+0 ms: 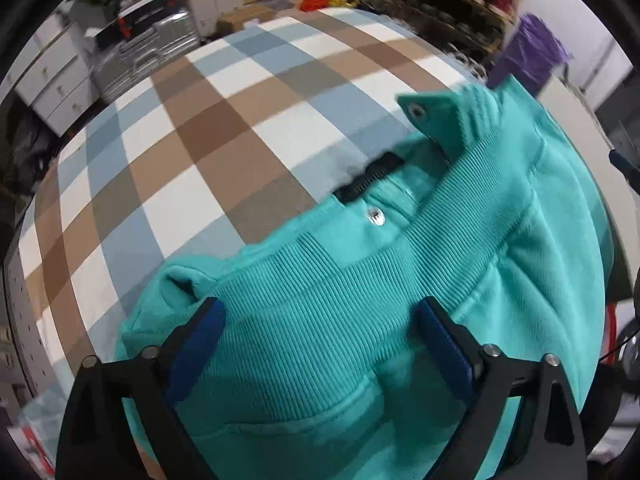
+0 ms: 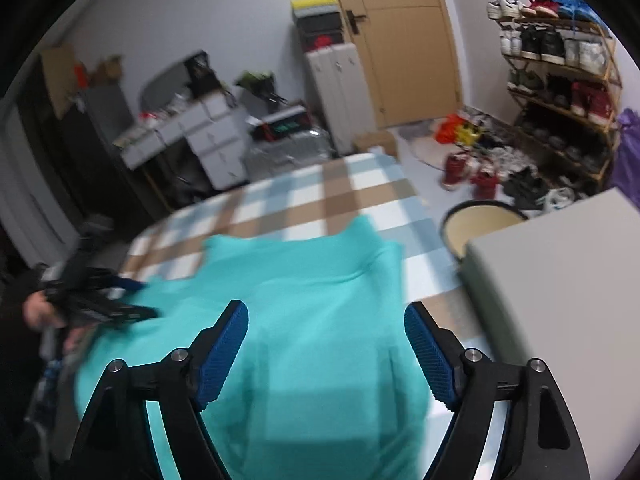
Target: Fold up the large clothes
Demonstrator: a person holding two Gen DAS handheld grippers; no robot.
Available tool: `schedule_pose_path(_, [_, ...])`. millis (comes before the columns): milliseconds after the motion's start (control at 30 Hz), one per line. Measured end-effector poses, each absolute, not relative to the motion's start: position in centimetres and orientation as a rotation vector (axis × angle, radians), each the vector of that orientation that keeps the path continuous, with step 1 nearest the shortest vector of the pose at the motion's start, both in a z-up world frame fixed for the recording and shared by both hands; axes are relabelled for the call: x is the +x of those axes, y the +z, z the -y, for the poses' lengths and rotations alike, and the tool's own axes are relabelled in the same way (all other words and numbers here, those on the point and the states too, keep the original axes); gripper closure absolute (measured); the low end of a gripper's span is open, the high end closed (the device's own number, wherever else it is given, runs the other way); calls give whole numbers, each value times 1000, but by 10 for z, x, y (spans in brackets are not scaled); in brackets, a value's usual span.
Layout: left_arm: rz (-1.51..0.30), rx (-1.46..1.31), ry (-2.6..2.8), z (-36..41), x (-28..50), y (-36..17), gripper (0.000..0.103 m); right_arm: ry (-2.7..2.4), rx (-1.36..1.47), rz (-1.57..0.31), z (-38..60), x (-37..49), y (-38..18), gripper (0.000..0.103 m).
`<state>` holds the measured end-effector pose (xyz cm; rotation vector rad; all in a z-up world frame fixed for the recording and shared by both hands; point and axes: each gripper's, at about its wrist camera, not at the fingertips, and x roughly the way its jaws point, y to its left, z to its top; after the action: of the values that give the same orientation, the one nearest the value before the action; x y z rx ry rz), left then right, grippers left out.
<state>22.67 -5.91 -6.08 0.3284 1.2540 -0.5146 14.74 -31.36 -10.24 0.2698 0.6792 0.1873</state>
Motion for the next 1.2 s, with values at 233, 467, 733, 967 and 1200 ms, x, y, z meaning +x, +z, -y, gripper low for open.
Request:
schedule_pose_path(233, [-1208,464,-527,59,203,-50,18,252,322,-730,272,142,-131,18])
schedule_pose_path(467, [-1169,548,-537,68,184,-50,85,169,287,-771,260,155,-164,18])
schedule_pose_path(733, [-1059,570,-433,61,182,-37,94,151,242,-697,251,143,-165,18])
schedule_pose_path(967, [-1052,416,-290,36,208,-41,92,128,175,-679,246,140,-170,18])
schedule_pose_path(1200, [-1022,363,-126,16,212,-45,31,130,149,-692,245,140,-168,17])
